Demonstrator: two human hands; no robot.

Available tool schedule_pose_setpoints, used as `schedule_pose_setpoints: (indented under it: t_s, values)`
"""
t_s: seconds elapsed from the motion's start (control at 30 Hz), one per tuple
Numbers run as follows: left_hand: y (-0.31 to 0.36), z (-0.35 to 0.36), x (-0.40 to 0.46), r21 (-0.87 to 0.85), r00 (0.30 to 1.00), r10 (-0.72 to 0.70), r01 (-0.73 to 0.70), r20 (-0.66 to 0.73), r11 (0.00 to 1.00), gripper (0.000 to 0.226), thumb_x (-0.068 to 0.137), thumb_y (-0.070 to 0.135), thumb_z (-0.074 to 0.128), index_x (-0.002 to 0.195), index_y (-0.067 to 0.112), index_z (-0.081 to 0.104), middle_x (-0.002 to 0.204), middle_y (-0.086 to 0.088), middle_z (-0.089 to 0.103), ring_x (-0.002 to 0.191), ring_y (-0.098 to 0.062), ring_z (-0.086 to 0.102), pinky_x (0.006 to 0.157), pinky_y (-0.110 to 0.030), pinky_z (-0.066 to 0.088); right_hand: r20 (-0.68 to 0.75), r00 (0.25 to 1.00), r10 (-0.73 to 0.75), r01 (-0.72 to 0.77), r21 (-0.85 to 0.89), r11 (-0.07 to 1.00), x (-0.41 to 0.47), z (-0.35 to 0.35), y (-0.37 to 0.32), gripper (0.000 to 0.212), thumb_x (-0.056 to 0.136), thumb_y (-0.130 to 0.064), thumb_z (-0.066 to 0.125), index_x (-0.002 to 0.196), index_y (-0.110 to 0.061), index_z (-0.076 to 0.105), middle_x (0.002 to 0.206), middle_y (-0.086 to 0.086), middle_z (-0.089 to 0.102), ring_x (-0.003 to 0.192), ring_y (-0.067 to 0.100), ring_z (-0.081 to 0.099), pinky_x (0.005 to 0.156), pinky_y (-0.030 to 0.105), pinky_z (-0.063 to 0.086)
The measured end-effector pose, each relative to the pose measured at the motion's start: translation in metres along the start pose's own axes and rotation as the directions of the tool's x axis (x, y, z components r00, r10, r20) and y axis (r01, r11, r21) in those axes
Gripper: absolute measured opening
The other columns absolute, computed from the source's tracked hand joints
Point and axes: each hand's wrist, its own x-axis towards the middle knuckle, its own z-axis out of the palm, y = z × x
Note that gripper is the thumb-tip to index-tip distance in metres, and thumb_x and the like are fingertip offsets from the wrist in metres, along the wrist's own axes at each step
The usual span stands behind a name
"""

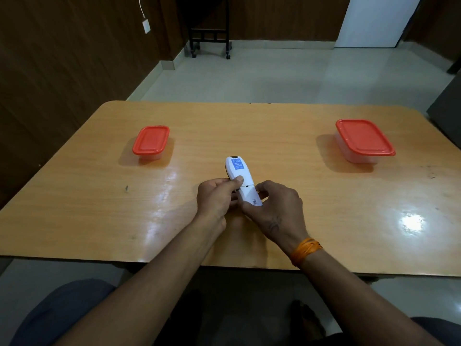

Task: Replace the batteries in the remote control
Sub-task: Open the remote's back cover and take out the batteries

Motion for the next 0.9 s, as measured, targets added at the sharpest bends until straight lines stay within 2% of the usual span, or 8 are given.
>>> schedule_pose_setpoints:
  t_s: [0.17, 0.23, 0.33, 0.5, 0.6, 0.67, 0.8, 0.9]
  values:
    - [0.001, -0.002, 0.006, 0.016, 0.999, 0.001, 0.0, -0.037, 1.0, 0.01, 0.088, 0.01, 0.078, 0.086, 0.0, 0.076, 0.09, -0.018, 0.08, 0.078, -0.03, 0.08, 0.067, -0.037, 0.066, -0.03, 0.99, 0.141, -0.132, 0.194, 0.972, 0.007, -0.012, 0.0, 0.035, 0.074, -0.047, 0.084, 0.095, -0.019, 0.08, 0.084, -0.009, 0.074, 0.077, 0.005, 0.067, 0.071, 0.033, 0.059]
    - [0.003, -0.003, 0.007, -0.011, 0.999, -0.024, 0.024, -0.03, 1.0, 0.016, 0.088, 0.008, 0.078, 0.09, -0.007, 0.074, 0.091, -0.02, 0.08, 0.078, -0.032, 0.079, 0.071, -0.043, 0.067, -0.065, 0.985, 0.163, -0.148, 0.191, 0.97, 0.013, -0.017, 0.006, 0.036, 0.074, -0.046, 0.084, 0.096, -0.018, 0.08, 0.086, -0.006, 0.075, 0.081, 0.01, 0.068, 0.075, 0.035, 0.058]
    - [0.003, -0.001, 0.007, -0.024, 0.999, -0.04, 0.039, -0.017, 0.999, 0.033, 0.087, 0.008, 0.079, 0.102, -0.019, 0.068, 0.094, -0.022, 0.079, 0.083, -0.036, 0.08, 0.078, -0.05, 0.066, -0.086, 0.98, 0.18, -0.175, 0.063, 0.983, 0.02, -0.02, 0.019, 0.037, 0.077, -0.045, 0.082, 0.1, -0.016, 0.076, 0.092, -0.001, 0.075, 0.087, 0.02, 0.068, 0.077, 0.036, 0.054]
    - [-0.002, -0.001, 0.01, 0.009, 0.999, -0.044, 0.044, 0.001, 0.999, 0.036, 0.086, 0.011, 0.081, 0.108, -0.015, 0.069, 0.095, -0.019, 0.08, 0.082, -0.032, 0.08, 0.074, -0.046, 0.067, -0.055, 0.993, 0.1, -0.111, -0.251, 0.962, 0.022, -0.016, 0.041, 0.038, 0.085, -0.044, 0.073, 0.092, -0.008, 0.062, 0.094, 0.012, 0.066, 0.085, 0.033, 0.061, 0.067, 0.033, 0.031]
    - [-0.004, 0.0, 0.012, 0.021, 0.999, -0.04, 0.039, 0.013, 0.999, 0.027, 0.087, 0.009, 0.079, 0.104, -0.011, 0.072, 0.096, -0.018, 0.08, 0.081, -0.031, 0.08, 0.069, -0.041, 0.067, -0.038, 0.994, 0.1, -0.107, -0.324, 0.94, 0.023, -0.015, 0.045, 0.039, 0.088, -0.046, 0.071, 0.095, -0.008, 0.062, 0.098, 0.013, 0.065, 0.088, 0.033, 0.06, 0.069, 0.033, 0.032]
    - [-0.005, 0.0, 0.012, 0.033, 0.999, -0.034, 0.033, 0.023, 0.999, 0.012, 0.089, 0.009, 0.078, 0.093, -0.001, 0.074, 0.097, -0.017, 0.08, 0.082, -0.03, 0.08, 0.07, -0.04, 0.066, -0.052, 0.995, 0.087, -0.1, -0.357, 0.929, 0.021, -0.016, 0.045, 0.042, 0.09, -0.048, 0.07, 0.1, -0.008, 0.064, 0.102, 0.013, 0.063, 0.092, 0.033, 0.059, 0.068, 0.033, 0.035]
    - [-0.007, 0.0, 0.015, 0.073, 0.999, -0.026, 0.024, 0.031, 0.997, 0.01, 0.089, 0.012, 0.079, 0.082, 0.01, 0.072, 0.096, -0.015, 0.081, 0.081, -0.028, 0.08, 0.077, -0.043, 0.066, -0.231, 0.965, -0.127, 0.076, -0.22, 0.973, 0.017, -0.018, 0.031, 0.031, 0.093, -0.04, 0.07, 0.102, -0.011, 0.071, 0.097, 0.007, 0.068, 0.084, 0.027, 0.065, 0.064, 0.033, 0.046]
    - [-0.009, 0.0, 0.017, 0.084, 0.999, -0.035, 0.032, 0.035, 0.996, 0.011, 0.089, 0.014, 0.08, 0.082, 0.008, 0.073, 0.093, -0.017, 0.08, 0.08, -0.03, 0.08, 0.077, -0.045, 0.066, -0.134, 0.987, -0.091, 0.088, -0.024, 0.996, 0.007, -0.016, 0.015, 0.044, 0.087, -0.054, 0.072, 0.105, -0.015, 0.073, 0.094, 0.0, 0.072, 0.076, 0.019, 0.067, 0.068, 0.034, 0.053]
